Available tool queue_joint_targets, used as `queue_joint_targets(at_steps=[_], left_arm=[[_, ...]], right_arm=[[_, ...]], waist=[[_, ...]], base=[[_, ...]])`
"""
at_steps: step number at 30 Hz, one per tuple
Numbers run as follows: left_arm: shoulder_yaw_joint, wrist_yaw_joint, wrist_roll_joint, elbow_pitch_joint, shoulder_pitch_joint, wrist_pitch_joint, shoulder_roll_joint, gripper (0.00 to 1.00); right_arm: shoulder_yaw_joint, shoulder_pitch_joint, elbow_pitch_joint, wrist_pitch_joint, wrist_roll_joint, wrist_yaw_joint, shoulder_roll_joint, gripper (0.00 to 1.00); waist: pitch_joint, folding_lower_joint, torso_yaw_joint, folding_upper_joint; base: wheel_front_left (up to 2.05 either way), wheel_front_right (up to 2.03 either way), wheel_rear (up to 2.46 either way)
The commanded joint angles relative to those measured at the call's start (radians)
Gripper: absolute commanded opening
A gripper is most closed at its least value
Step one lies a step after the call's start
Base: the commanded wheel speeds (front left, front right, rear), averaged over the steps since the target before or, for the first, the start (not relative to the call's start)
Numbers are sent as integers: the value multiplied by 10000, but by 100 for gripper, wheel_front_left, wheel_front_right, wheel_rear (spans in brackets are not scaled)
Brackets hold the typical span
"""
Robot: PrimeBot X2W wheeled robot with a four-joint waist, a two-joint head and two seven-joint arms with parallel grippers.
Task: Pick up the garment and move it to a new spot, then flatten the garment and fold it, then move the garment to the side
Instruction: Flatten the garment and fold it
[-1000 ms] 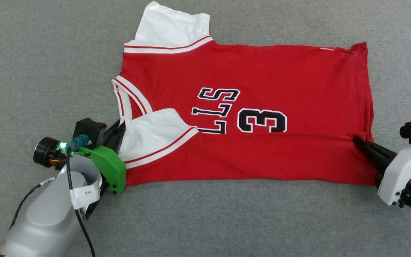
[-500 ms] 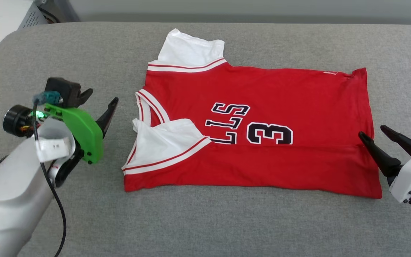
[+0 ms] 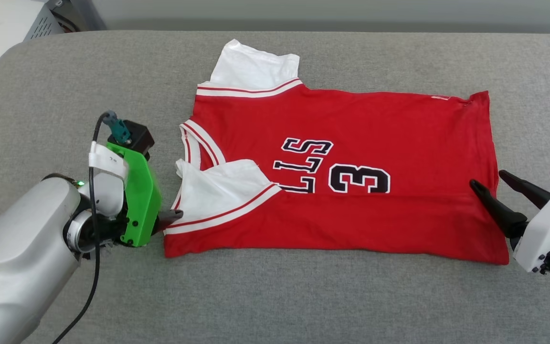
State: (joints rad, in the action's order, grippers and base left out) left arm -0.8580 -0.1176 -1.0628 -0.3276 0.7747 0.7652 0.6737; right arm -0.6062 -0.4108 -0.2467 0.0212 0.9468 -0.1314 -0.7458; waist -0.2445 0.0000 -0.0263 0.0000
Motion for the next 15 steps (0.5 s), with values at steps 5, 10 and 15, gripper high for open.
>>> queue_joint_targets(at_steps=[5, 10, 15], left_arm=[[-378, 100, -108, -779, -438, 222, -316, 100], [-642, 54, -52, -1673, -817, -15, -634, 100], [-828, -81, 20, -2082, -1147, -828, -661, 0]], right_arm=[[-56, -89, 109, 209, -99, 7, 165, 100], [-192, -244, 132, 347, -173, 7, 334, 100], [-141, -451, 228, 370, -383, 7, 159, 100]], waist=[[-271, 0, 313, 0], [-423, 0, 542, 0], [-209, 0, 604, 0]], base=[[0, 0, 0], [0, 0, 0], [0, 0, 0]])
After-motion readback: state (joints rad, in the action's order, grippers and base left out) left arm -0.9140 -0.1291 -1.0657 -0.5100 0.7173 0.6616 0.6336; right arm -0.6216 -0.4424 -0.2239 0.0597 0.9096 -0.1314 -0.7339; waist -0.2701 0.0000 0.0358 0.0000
